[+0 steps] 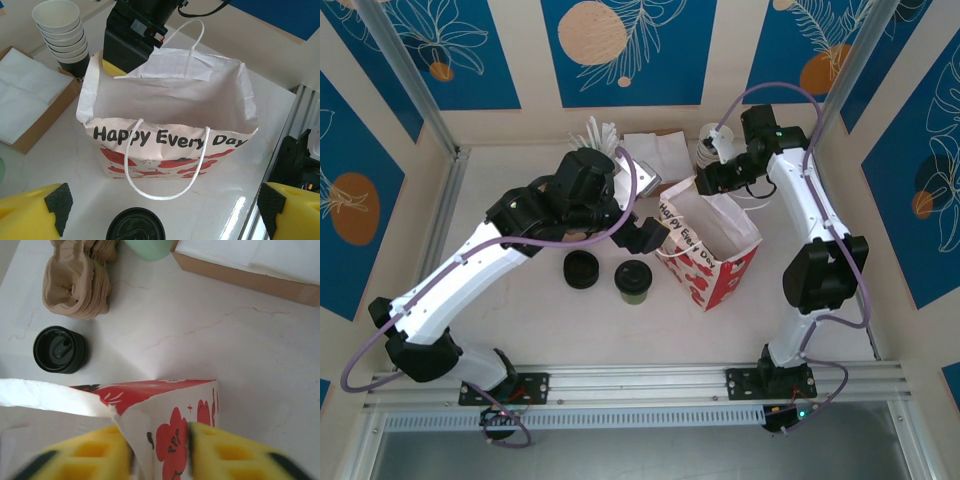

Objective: Pack the takeout coffee

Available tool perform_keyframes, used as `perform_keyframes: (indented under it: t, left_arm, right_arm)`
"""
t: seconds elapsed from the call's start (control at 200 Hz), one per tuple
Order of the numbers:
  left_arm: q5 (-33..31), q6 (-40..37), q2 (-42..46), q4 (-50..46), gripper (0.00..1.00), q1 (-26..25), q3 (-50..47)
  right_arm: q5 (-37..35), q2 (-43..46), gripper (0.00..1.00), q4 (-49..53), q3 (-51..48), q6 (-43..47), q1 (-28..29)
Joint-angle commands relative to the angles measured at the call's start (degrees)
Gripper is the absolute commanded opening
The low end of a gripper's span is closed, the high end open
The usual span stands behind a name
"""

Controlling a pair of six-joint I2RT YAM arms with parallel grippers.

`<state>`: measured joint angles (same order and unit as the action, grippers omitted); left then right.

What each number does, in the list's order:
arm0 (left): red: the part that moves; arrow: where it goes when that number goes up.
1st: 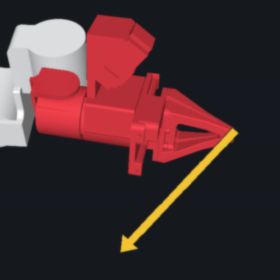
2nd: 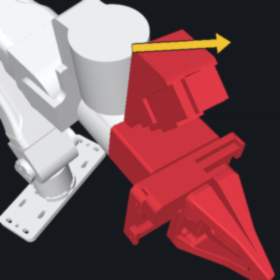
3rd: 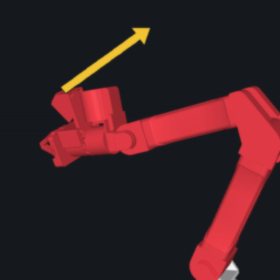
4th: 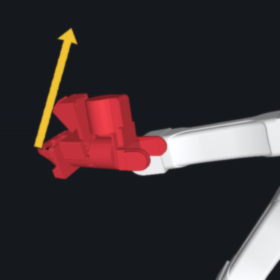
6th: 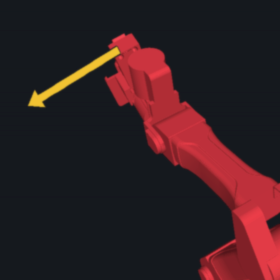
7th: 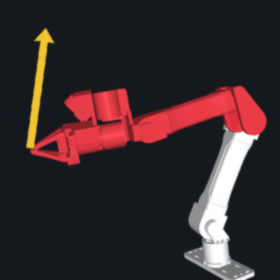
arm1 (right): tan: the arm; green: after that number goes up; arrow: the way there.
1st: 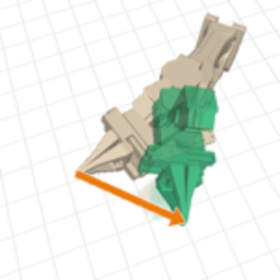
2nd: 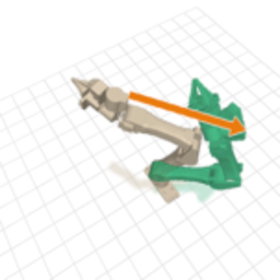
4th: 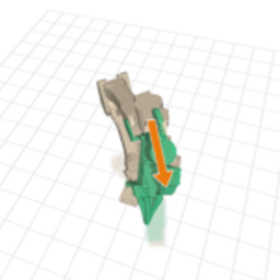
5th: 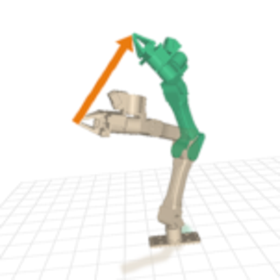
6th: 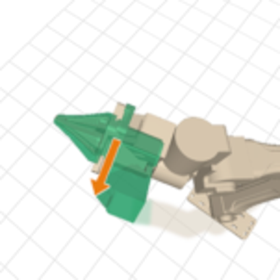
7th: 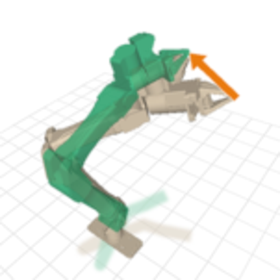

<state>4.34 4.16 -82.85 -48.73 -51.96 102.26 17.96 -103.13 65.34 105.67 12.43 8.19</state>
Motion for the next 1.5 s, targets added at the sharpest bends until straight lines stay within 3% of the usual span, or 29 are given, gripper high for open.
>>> perform_keyframes:
  t: [0.0,0.07,0.33,0.455,0.75,1.23,1.495]
  left_arm:
    - [-0.5,0.3,2.1,1.2,0.97,0.5,-0.5]
    - [-0.6,0.4,2.3,1.3,0.97,0.5,-0.5]
    - [-0.6,0.8,2.7,2.4,0.97,0.5,-1.2]
    - [-0.6,1.4,2.6,3.7,0.97,0.5,-1.8]
    - [-1.1,2.2,2.2,6.2,0.97,0.5,-2.9]
    - [-0.2,2.8,1.5,7.3,0.97,0.6,-3.7]
    - [-0.8,3.7,1.2,7.7,0.97,0.5,-4.4]
  right_arm:
    - [0.2,0.8,0.1,1.5,1.6,-0.1,0.5]
    - [0.1,3.6,0.0,-0.2,0.1,-1.4,0.5]
    - [-2.4,22.9,0.0,-16.1,-13.9,-11.2,1.0]
    - [-7.2,32.1,0.0,-23.0,-21.1,-15.7,2.2]
    - [-17.2,44.1,0.0,-29.9,-32.9,-24.1,3.8]
    - [-23.9,53.1,0.0,-29.9,-41.3,-34.9,4.5]
    - [-26.0,52.4,0.0,-25.9,-39.2,-40.2,4.1]
